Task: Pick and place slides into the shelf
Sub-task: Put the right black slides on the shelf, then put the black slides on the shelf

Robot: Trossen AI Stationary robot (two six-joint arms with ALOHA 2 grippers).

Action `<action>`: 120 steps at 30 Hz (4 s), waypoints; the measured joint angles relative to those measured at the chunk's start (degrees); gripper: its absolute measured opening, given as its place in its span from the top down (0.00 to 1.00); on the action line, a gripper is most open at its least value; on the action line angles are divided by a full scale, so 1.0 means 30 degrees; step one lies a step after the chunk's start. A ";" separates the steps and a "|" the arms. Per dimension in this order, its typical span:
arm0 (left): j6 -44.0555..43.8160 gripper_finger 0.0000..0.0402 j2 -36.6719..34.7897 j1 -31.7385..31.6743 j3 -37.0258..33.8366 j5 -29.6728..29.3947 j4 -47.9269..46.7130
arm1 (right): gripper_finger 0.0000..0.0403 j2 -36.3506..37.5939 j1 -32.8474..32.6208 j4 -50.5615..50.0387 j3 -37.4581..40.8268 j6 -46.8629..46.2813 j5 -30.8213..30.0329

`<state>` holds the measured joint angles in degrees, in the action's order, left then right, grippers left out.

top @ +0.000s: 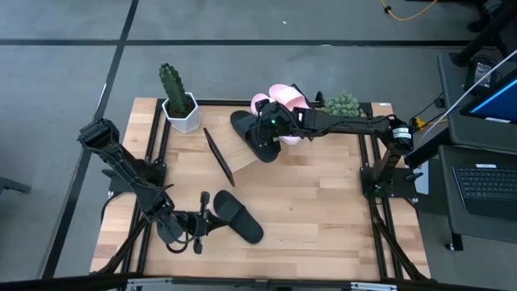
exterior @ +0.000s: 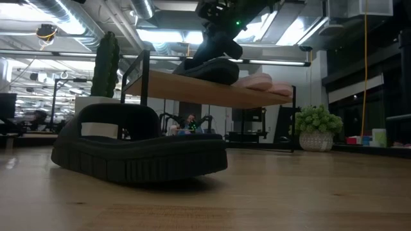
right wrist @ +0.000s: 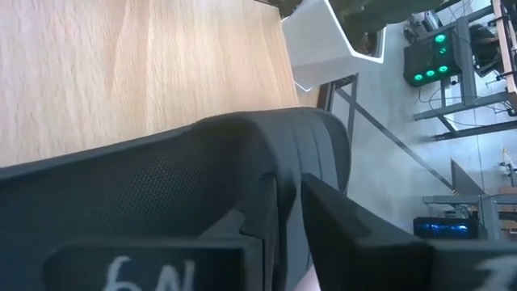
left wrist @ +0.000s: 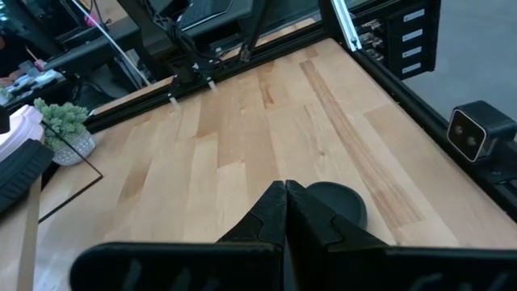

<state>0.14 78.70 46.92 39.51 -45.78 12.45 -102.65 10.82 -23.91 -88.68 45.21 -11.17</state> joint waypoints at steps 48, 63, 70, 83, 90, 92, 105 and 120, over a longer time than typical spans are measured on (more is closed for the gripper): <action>-0.0335 1.00 0.0000 -0.0005 0.0000 -0.0007 0.0014 | 0.84 0.0015 -0.1716 -0.5603 -0.4731 -0.4728 0.0089; -0.0874 1.00 0.0000 0.0000 0.0000 -0.0006 0.0007 | 0.99 0.0137 -0.5579 -0.9162 -0.4069 -1.0123 -0.1418; -0.0991 1.00 0.0000 0.0000 0.0000 0.0102 0.0007 | 0.99 0.1065 -0.7751 -0.6531 0.0779 -1.3277 -0.2087; -0.1173 1.00 0.0007 -0.0094 0.0000 0.0146 -0.0136 | 0.99 0.6863 -1.0929 0.2625 1.0190 -1.6493 -0.5461; -0.1202 1.00 0.0007 -0.0594 0.0000 0.0150 -0.0038 | 0.99 1.0130 -1.2104 0.8520 1.5429 -1.5392 -0.5477; -0.1202 1.00 0.0007 -0.0771 0.0000 0.0146 0.0021 | 0.99 1.0855 -1.2093 1.0568 1.6917 -1.4723 -0.5477; -0.3728 1.00 0.0015 -0.3023 0.1306 -0.0032 -0.1098 | 0.98 1.3854 -1.2053 1.8168 2.3085 -1.2447 -0.5455; -0.9612 1.00 0.2925 -0.1573 0.7065 -0.3367 -0.8285 | 0.97 1.5828 -1.2060 1.8335 2.5026 -1.3043 -0.2595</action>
<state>-28.69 87.47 42.20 60.70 -55.88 -12.40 -55.17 -25.36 31.10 -13.61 6.08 -18.95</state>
